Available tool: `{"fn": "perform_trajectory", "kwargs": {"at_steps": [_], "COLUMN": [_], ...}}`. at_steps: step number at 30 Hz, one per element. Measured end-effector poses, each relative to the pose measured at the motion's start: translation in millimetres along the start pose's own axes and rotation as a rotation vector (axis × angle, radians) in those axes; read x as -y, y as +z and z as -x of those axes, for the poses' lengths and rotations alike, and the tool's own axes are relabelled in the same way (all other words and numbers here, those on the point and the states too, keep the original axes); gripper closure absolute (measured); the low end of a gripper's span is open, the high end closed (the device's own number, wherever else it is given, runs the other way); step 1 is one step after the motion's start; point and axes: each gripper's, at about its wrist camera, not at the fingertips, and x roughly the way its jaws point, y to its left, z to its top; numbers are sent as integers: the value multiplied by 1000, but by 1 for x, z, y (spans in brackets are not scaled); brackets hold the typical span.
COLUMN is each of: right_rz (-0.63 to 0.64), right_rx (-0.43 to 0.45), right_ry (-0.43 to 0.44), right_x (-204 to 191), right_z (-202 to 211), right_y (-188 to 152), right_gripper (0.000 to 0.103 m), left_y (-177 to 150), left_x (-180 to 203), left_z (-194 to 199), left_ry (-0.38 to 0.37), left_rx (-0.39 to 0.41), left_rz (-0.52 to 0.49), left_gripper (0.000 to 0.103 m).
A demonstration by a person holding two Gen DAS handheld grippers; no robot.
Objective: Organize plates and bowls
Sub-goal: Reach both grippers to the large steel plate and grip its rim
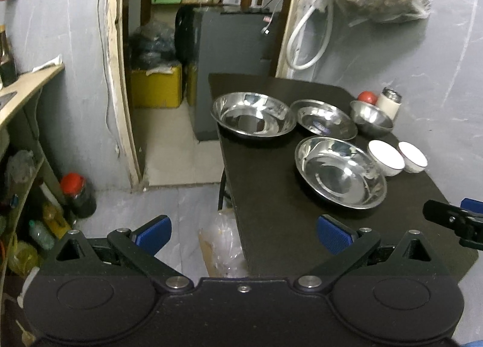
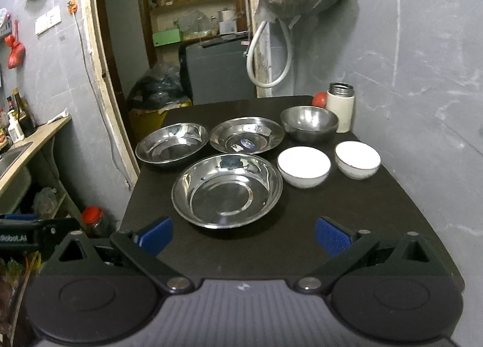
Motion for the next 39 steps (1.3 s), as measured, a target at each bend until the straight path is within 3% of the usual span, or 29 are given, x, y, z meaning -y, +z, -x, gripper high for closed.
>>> {"fn": "perform_trajectory", "kwargs": {"at_steps": [6, 13, 18, 24, 33, 39], "right_rz": [3, -58, -91, -101, -172, -176], "right_rx": [-22, -37, -36, -2, 43, 48], "right_ry": [64, 101, 118, 44, -63, -122], "right_x": [17, 34, 31, 13, -33, -60], "right_z": [-24, -49, -60, -76, -119, -153], "right_y": [15, 20, 23, 30, 64, 87], "right_gripper": [0, 0, 0, 0, 0, 0], "left_y": [31, 65, 85, 119, 187, 217], "left_x": [7, 9, -3, -26, -58, -64], "left_z": [-28, -54, -74, -115, -196, -242], "left_ry": [71, 166, 178, 132, -24, -101], "left_rx": [-64, -110, -140, -130, -46, -41], "left_rz": [28, -10, -17, -84, -259, -338], "left_gripper": [1, 1, 1, 1, 1, 1]}}
